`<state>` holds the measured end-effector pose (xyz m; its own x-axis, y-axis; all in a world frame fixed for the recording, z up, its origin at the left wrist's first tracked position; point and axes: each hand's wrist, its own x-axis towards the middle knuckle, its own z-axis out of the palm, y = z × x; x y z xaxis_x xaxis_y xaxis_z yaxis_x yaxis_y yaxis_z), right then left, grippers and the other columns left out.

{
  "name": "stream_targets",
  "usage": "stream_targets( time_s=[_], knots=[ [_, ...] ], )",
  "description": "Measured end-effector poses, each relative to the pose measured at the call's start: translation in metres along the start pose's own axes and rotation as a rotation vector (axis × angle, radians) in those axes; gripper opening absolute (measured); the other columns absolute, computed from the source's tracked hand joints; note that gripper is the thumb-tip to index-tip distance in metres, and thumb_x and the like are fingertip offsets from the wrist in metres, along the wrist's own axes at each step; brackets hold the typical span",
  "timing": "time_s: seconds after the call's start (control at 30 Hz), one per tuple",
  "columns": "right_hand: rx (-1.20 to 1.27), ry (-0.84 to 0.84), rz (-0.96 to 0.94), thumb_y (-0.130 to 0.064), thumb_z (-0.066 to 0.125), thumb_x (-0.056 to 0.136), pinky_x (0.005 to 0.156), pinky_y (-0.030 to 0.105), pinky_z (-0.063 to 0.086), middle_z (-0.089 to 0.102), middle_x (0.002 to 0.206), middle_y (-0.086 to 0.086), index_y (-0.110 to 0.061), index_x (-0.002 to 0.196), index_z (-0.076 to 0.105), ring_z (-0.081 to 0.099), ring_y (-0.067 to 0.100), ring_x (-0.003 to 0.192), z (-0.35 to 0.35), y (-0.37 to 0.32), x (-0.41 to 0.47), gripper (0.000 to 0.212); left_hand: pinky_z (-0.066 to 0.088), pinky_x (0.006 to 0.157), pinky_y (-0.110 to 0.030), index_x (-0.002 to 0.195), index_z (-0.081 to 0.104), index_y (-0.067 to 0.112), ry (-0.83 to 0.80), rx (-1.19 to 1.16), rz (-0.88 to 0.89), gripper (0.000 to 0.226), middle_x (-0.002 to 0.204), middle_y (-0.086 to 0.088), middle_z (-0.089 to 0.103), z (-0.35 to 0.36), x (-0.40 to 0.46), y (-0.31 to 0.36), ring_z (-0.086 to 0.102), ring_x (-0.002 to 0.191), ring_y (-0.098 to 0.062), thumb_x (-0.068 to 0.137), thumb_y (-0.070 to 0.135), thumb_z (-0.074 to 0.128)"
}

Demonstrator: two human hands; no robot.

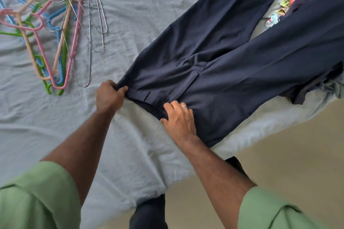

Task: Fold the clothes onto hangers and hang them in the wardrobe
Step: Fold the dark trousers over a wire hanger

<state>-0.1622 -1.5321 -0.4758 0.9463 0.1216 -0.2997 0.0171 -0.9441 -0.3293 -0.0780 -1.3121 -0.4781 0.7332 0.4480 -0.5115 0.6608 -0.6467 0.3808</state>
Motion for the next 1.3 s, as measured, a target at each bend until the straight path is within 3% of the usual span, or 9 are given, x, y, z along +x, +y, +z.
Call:
stream_targets(
  time_s=[0.17, 0.47, 0.6, 0.73, 0.8, 0.93, 1.03, 1.2, 1.3],
  knots=[
    [0.059, -0.057, -0.074, -0.035, 0.084, 0.075, 0.076, 0.044, 0.051, 0.057, 0.103, 0.003, -0.018, 0.112, 0.062, 0.054, 0.027, 0.092, -0.004, 0.010, -0.002, 0.047, 0.040, 0.074, -0.035, 0.100, 0.060, 0.011, 0.050, -0.082, -0.048, 0.018, 0.095, -0.009, 0.058, 0.001, 0.002, 0.004, 0.054, 0.087, -0.030, 0.093, 0.027, 0.066],
    [-0.200, -0.154, -0.163, -0.034, 0.080, 0.072, 0.087, 0.046, 0.048, 0.046, 0.131, 0.002, -0.021, 0.141, 0.042, 0.052, 0.025, 0.112, -0.002, 0.010, -0.018, 0.080, 0.056, 0.084, -0.049, 0.096, 0.057, 0.013, 0.036, -0.161, -0.025, 0.012, 0.097, -0.012, 0.059, -0.006, -0.003, 0.002, 0.064, 0.091, -0.038, 0.093, 0.021, 0.064],
    [-0.136, -0.328, -0.294, -0.056, 0.076, 0.076, 0.120, 0.053, 0.019, 0.010, 0.169, 0.001, -0.027, 0.161, 0.014, 0.018, 0.022, 0.153, -0.014, 0.036, -0.035, 0.109, 0.057, 0.079, -0.046, 0.096, 0.056, 0.015, 0.058, -0.194, -0.042, 0.012, 0.102, -0.017, 0.063, -0.013, 0.002, 0.001, 0.064, 0.088, -0.037, 0.092, 0.023, 0.064],
    [-0.266, -0.479, -0.449, -0.069, 0.078, 0.067, 0.123, 0.050, -0.008, -0.021, 0.168, -0.004, -0.031, 0.161, -0.012, -0.015, 0.020, 0.156, -0.028, 0.078, -0.049, 0.136, 0.061, 0.070, -0.054, 0.080, 0.053, 0.024, 0.035, -0.216, -0.085, 0.014, 0.101, -0.026, 0.066, -0.012, 0.010, -0.008, 0.069, 0.080, -0.042, 0.083, 0.028, 0.066],
    [-0.345, -0.520, -0.481, -0.065, 0.081, 0.064, 0.123, 0.052, -0.012, -0.027, 0.167, -0.002, -0.029, 0.159, -0.018, -0.022, 0.022, 0.154, -0.028, 0.094, -0.058, 0.142, 0.059, 0.056, -0.045, 0.079, 0.052, 0.024, 0.030, -0.237, -0.101, 0.016, 0.104, -0.030, 0.065, -0.008, 0.013, -0.012, 0.071, 0.076, -0.043, 0.085, 0.023, 0.066],
    [-0.369, -0.515, -0.470, -0.042, 0.066, 0.090, 0.125, 0.056, -0.001, -0.025, 0.167, -0.001, -0.026, 0.161, -0.012, -0.022, 0.020, 0.153, -0.024, 0.099, -0.069, 0.108, 0.046, 0.033, -0.022, 0.092, 0.055, 0.014, 0.035, -0.286, -0.100, 0.011, 0.113, -0.032, 0.062, -0.004, 0.009, -0.006, 0.069, 0.071, -0.042, 0.092, 0.013, 0.065],
    [-0.283, -0.535, -0.435, -0.024, 0.049, 0.099, 0.125, 0.057, -0.003, -0.020, 0.168, -0.005, -0.026, 0.162, -0.006, -0.018, 0.018, 0.155, -0.020, 0.094, -0.069, 0.084, 0.040, 0.029, -0.018, 0.096, 0.055, 0.011, 0.027, -0.304, -0.081, 0.008, 0.111, -0.032, 0.063, -0.002, 0.010, -0.007, 0.064, 0.059, -0.033, 0.096, 0.010, 0.063],
    [-0.189, -0.639, -0.457, -0.037, 0.038, 0.107, 0.124, 0.055, -0.010, -0.017, 0.168, -0.013, -0.029, 0.162, -0.006, -0.019, 0.013, 0.154, -0.012, 0.076, -0.076, 0.071, 0.059, 0.052, -0.034, 0.097, 0.057, 0.012, 0.056, -0.299, -0.038, 0.007, 0.113, -0.028, 0.062, -0.012, 0.011, -0.011, 0.068, 0.073, -0.038, 0.095, 0.008, 0.062],
    [-0.137, -0.691, -0.493, -0.043, 0.033, 0.107, 0.123, 0.051, -0.012, -0.015, 0.169, -0.012, -0.027, 0.162, -0.006, -0.018, 0.013, 0.154, -0.001, 0.043, -0.088, 0.069, 0.056, 0.060, -0.040, 0.096, 0.056, 0.015, 0.076, -0.254, -0.054, 0.007, 0.102, -0.027, 0.065, -0.028, 0.014, -0.024, 0.070, 0.080, -0.042, 0.094, 0.010, 0.061]
  ],
)
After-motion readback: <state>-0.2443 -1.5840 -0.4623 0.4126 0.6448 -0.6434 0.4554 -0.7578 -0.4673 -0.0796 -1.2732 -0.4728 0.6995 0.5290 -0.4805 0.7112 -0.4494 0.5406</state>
